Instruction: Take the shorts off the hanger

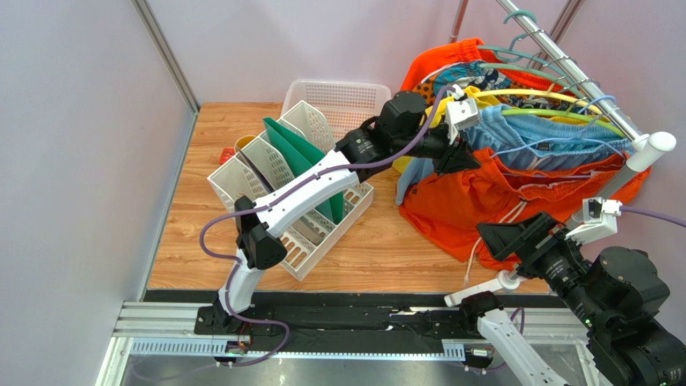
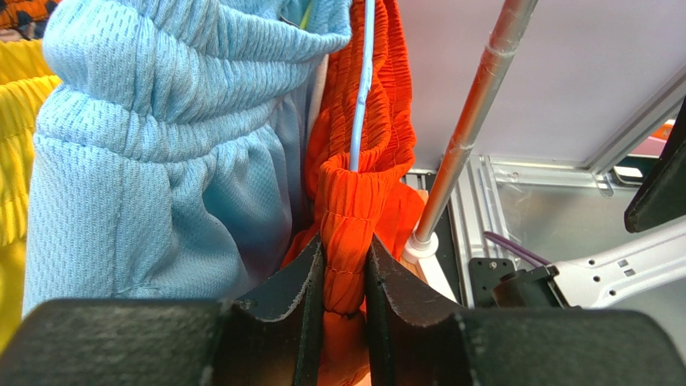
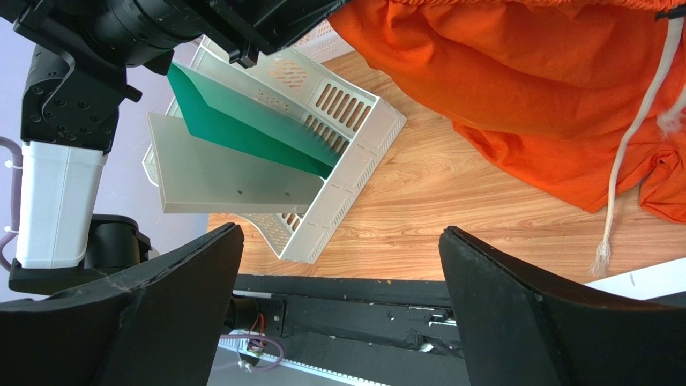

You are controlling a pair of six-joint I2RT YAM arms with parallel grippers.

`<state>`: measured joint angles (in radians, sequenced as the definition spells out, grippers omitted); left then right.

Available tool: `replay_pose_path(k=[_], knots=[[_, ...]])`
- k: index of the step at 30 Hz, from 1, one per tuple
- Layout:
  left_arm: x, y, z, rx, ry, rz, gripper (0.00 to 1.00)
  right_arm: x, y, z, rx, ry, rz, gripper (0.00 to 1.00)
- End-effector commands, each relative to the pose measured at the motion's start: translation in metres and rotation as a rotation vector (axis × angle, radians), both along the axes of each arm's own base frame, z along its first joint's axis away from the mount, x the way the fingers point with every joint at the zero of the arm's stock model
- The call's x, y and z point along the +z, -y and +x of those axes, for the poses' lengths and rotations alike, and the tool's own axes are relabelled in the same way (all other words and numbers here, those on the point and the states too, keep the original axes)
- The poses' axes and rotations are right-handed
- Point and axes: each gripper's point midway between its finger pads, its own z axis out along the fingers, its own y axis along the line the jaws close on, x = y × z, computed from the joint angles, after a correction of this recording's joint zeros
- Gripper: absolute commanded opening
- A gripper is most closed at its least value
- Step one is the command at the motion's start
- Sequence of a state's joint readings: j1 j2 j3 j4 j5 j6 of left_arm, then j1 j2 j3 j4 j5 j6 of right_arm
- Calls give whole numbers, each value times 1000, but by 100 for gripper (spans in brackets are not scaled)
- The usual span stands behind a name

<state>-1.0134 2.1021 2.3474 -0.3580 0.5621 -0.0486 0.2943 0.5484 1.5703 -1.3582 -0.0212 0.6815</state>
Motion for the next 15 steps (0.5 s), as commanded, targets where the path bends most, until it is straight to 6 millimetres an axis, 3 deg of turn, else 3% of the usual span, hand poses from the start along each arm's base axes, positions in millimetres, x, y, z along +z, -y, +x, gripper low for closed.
replay_pose_path(k=[1, 6, 10, 11, 13, 15], knots=[[3, -6, -10, -23, -32, 4, 33, -55, 14, -33, -3, -253, -108, 100], [-4, -5, -9, -11, -63, 17, 37, -54, 13, -33, 6, -249, -107, 100], [5, -7, -6, 22, -68, 7, 17, -54, 13, -36, 10, -250, -107, 100], [9, -8, -7, 20, -65, -1, 8, -55, 13, -36, 10, -249, -107, 100], [19, -11, -9, 22, -65, -18, 0, -55, 13, -37, 9, -250, -104, 100], [26, -13, -11, 30, -68, -30, 0, -55, 14, -38, 9, -249, -106, 100]])
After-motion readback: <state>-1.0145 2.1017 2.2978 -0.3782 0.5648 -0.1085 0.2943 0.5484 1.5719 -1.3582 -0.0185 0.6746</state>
